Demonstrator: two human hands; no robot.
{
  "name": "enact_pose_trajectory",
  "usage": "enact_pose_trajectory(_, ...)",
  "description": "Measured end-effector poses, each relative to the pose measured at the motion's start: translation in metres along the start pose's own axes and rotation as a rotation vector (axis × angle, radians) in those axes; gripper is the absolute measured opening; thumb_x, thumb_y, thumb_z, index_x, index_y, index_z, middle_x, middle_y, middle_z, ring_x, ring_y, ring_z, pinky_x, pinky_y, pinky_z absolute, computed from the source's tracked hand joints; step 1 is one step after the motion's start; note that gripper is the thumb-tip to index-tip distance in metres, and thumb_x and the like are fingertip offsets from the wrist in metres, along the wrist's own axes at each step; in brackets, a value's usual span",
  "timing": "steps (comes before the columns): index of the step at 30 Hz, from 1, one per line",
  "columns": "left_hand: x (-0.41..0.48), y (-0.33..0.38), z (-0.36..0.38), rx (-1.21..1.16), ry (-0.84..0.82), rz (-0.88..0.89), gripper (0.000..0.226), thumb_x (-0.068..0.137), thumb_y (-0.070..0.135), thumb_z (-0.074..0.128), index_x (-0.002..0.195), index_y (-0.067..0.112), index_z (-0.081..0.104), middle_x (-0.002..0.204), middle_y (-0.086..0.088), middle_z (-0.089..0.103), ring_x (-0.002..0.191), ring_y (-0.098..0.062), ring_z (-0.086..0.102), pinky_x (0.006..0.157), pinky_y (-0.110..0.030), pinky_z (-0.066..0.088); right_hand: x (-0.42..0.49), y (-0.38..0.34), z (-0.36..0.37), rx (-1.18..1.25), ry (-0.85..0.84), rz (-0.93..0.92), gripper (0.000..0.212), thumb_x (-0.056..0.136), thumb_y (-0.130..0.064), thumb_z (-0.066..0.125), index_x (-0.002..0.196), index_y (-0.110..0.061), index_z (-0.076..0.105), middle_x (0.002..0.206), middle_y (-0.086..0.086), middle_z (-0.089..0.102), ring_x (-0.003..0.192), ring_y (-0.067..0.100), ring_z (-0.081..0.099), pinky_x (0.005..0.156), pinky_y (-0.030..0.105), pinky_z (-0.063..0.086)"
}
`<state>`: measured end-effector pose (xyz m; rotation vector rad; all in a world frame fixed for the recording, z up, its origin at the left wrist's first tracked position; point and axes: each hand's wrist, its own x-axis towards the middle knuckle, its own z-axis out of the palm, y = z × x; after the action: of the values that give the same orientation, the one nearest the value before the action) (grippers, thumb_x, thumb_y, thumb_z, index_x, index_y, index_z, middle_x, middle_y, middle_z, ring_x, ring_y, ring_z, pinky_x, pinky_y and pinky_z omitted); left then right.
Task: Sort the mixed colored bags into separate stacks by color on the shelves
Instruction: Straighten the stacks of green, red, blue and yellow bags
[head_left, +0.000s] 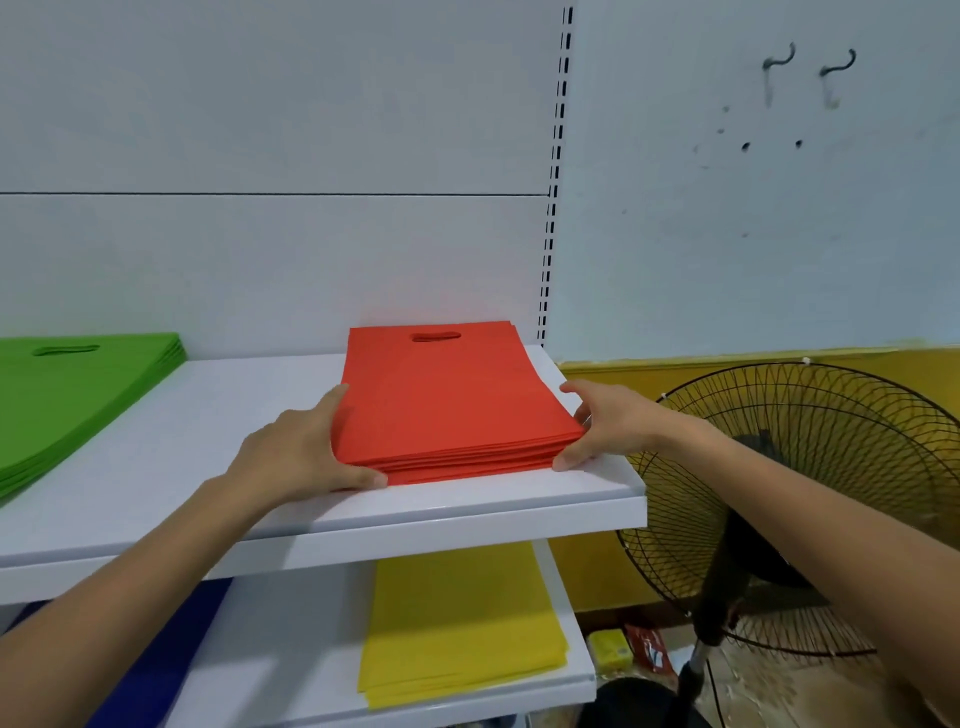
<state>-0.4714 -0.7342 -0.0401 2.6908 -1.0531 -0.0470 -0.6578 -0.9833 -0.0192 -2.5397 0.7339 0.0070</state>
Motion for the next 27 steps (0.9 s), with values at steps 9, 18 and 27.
enact_pose_trajectory(9,-0.006,0.001,0.001,-0.06,0.041,0.0,0.097,0.073,0.058,0.066,0.147,0.029,0.011,0.135,0.0,0.05,0.118,-0.024,0.05,0.087,-0.034,0.043,0.0,0.0,0.002,0.07,0.007,-0.05,0.082,0.075,-0.038,0.075,0.143,-0.022,0.03,0.11,0.0,0.054,0.091,0.014,0.059,0.066,0.014,0.043)
enact_pose_trajectory(18,-0.005,-0.003,-0.001,-0.06,0.034,-0.021,0.102,0.065,0.062,0.07,0.145,0.033,0.015,0.133,0.001,0.052,0.118,-0.022,0.051,0.089,-0.035,0.044,0.0,-0.002,-0.001,-0.055,-0.004,-0.039,0.097,0.068,-0.038,0.081,0.145,-0.02,0.024,0.124,0.005,0.054,0.097,0.014,0.049,0.084,0.024,0.038)
enact_pose_trajectory(27,-0.016,-0.006,0.002,-0.013,0.081,0.025,0.101,0.063,0.065,0.07,0.144,0.035,0.017,0.128,0.005,0.056,0.113,-0.021,0.053,0.087,-0.034,0.045,-0.001,-0.005,-0.001,-0.015,-0.08,-0.027,0.092,0.069,-0.031,0.081,0.143,-0.019,0.027,0.125,0.004,0.05,0.103,0.018,0.05,0.089,0.027,0.04)
